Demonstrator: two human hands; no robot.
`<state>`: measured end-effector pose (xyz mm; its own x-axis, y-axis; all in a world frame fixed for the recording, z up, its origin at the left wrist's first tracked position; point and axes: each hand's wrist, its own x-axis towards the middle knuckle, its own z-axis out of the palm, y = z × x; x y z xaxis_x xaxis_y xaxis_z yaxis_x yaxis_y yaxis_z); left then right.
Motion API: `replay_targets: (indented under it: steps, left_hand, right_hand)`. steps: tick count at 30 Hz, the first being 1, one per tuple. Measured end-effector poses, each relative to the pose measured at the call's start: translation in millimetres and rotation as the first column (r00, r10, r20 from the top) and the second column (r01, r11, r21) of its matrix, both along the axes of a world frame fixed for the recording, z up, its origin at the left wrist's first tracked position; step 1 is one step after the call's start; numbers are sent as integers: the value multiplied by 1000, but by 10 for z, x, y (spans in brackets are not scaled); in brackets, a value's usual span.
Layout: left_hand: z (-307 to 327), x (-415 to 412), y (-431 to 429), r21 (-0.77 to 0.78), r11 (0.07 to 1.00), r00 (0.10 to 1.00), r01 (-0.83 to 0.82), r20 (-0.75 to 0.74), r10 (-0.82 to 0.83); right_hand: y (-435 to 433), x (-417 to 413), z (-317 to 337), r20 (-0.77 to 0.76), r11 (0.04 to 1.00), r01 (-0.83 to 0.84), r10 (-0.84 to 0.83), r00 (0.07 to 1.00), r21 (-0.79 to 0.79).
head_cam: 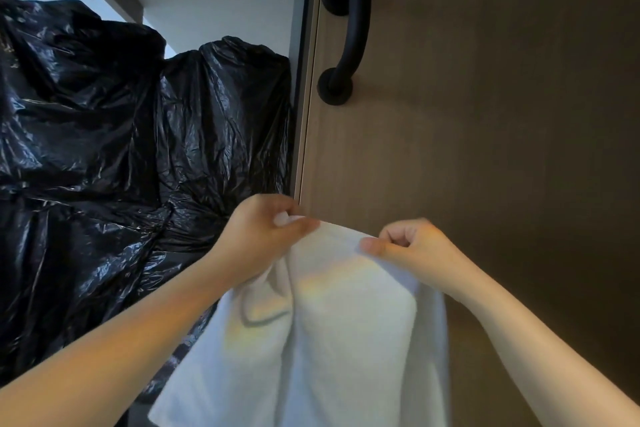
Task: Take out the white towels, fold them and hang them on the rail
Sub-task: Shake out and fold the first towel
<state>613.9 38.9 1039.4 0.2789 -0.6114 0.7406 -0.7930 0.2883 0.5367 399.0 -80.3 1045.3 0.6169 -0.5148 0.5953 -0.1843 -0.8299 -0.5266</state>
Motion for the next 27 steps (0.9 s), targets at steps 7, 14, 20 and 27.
replay_targets:
  steps: [7, 14, 20, 27]
  left_hand:
    - [18, 187, -36, -170, 939, 915, -298, 228, 332]
    - [-12, 367, -114, -276, 854, 841, -440, 206, 500]
    - [-76, 490, -191, -126, 859, 850, -496, 128, 510]
    - [-47, 342, 35, -272, 896, 931, -352, -3, 365]
  right_hand:
    - [-197, -273, -88, 6, 997, 59, -59, 998, 46]
    - [-253, -403, -121, 69, 872, 410, -407, 911, -266]
    - [-82, -218, -46, 252, 848, 419, -350, 902, -323]
    - [18, -71, 114, 163, 958, 245, -221, 962, -146]
